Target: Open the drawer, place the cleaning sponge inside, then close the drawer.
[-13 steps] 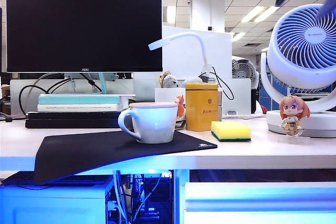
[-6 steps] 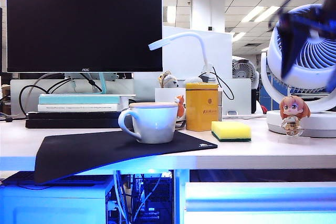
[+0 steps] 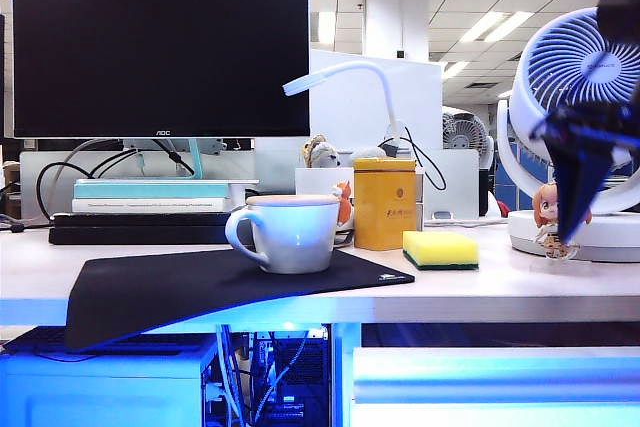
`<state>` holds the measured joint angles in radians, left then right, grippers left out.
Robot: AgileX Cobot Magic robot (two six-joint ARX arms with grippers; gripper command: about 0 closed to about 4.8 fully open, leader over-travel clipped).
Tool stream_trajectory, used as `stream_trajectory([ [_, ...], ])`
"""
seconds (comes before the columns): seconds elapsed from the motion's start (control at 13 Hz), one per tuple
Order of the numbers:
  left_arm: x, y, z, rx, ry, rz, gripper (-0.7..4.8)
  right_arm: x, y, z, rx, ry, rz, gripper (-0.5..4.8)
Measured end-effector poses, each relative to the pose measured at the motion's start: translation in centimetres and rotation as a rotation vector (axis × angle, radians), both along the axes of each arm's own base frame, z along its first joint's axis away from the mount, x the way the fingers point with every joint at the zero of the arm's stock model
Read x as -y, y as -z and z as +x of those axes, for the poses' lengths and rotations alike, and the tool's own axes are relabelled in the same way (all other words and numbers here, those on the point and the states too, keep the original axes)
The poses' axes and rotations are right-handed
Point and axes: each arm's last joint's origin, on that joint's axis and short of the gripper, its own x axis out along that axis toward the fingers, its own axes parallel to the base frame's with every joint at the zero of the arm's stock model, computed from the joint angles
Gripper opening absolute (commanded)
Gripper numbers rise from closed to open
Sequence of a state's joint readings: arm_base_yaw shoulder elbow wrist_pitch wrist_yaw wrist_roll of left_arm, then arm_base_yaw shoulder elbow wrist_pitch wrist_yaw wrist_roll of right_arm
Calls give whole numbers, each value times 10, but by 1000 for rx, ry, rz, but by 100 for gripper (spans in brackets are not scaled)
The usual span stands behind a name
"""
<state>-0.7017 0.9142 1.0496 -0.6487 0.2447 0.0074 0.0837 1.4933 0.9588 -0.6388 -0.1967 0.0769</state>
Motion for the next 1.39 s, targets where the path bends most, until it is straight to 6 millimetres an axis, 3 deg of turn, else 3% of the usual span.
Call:
stream_trajectory([
  [0.23,0,0,0,0,0,0,-6,1,13,0,33,7,-13,479],
  [0.62,0,0,0,0,0,0,-6,0,49,11,-73,7,-24,479],
  [1.39,0,0,0,0,0,0,-6,-1,62,13,-114,3,-30,479],
])
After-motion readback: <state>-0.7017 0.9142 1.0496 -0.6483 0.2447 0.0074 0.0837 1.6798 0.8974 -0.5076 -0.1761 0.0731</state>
